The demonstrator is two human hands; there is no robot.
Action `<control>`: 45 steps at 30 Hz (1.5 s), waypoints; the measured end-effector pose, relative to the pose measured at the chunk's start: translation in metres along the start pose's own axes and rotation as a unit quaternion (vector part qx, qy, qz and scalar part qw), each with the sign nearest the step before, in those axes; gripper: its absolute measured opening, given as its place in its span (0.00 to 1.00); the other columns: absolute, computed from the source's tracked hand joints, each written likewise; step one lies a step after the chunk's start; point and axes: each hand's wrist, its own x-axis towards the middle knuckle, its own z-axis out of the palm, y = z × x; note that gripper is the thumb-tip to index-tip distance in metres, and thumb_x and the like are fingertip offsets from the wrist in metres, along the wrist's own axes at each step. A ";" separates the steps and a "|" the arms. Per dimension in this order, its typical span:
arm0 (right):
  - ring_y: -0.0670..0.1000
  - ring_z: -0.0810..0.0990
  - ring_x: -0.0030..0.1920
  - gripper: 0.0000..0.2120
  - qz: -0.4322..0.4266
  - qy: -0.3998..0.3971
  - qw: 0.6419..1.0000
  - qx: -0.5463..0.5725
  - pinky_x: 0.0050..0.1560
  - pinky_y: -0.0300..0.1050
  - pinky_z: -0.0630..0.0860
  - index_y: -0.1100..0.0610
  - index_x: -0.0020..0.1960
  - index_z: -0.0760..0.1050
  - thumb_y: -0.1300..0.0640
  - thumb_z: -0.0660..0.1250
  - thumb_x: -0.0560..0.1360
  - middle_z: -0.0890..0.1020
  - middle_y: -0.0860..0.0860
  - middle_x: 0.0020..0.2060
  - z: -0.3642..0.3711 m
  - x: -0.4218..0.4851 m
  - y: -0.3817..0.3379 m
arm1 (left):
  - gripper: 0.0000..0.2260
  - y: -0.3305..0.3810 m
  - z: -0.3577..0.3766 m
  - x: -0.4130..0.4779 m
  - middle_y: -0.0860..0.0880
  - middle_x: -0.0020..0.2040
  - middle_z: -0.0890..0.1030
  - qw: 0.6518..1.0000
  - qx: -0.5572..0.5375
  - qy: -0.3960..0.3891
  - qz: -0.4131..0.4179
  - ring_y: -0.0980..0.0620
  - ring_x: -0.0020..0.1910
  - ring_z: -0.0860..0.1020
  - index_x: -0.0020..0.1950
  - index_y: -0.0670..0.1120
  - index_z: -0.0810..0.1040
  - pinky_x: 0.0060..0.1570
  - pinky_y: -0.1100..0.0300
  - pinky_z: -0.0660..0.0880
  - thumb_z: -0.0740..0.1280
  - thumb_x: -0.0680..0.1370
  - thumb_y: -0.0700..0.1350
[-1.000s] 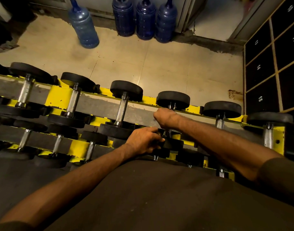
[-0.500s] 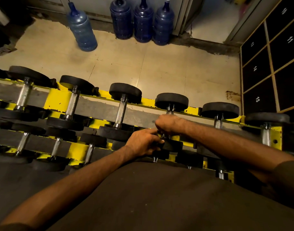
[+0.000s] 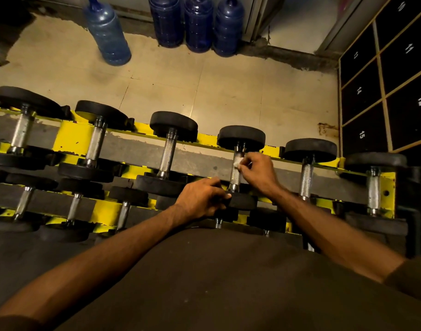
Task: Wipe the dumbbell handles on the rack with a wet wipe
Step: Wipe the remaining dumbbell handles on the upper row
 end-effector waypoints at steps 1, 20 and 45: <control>0.45 0.79 0.42 0.04 0.059 0.038 0.996 0.064 0.38 0.34 0.74 0.54 0.44 0.79 0.60 0.74 0.74 0.80 0.48 0.41 0.005 0.003 0.004 | 0.15 0.000 0.000 0.000 0.50 0.55 0.79 1.000 -0.001 -0.001 -0.002 0.52 0.51 0.78 0.59 0.50 0.83 0.48 0.63 0.73 0.76 0.74 0.50; 0.47 0.83 0.44 0.04 0.124 -0.011 0.979 0.160 0.44 0.40 0.81 0.57 0.47 0.84 0.61 0.75 0.72 0.84 0.49 0.42 0.000 -0.005 0.011 | 0.15 0.003 -0.001 -0.001 0.50 0.56 0.79 1.000 0.001 -0.007 -0.015 0.52 0.53 0.78 0.60 0.51 0.83 0.49 0.63 0.72 0.76 0.74 0.50; 0.48 0.78 0.50 0.08 -0.155 -0.142 0.958 -0.196 0.48 0.38 0.75 0.56 0.55 0.81 0.58 0.70 0.76 0.80 0.50 0.51 -0.005 0.000 -0.011 | 0.15 0.003 -0.001 -0.004 0.51 0.59 0.78 1.000 0.012 -0.012 -0.004 0.53 0.55 0.76 0.63 0.52 0.82 0.52 0.63 0.73 0.73 0.77 0.51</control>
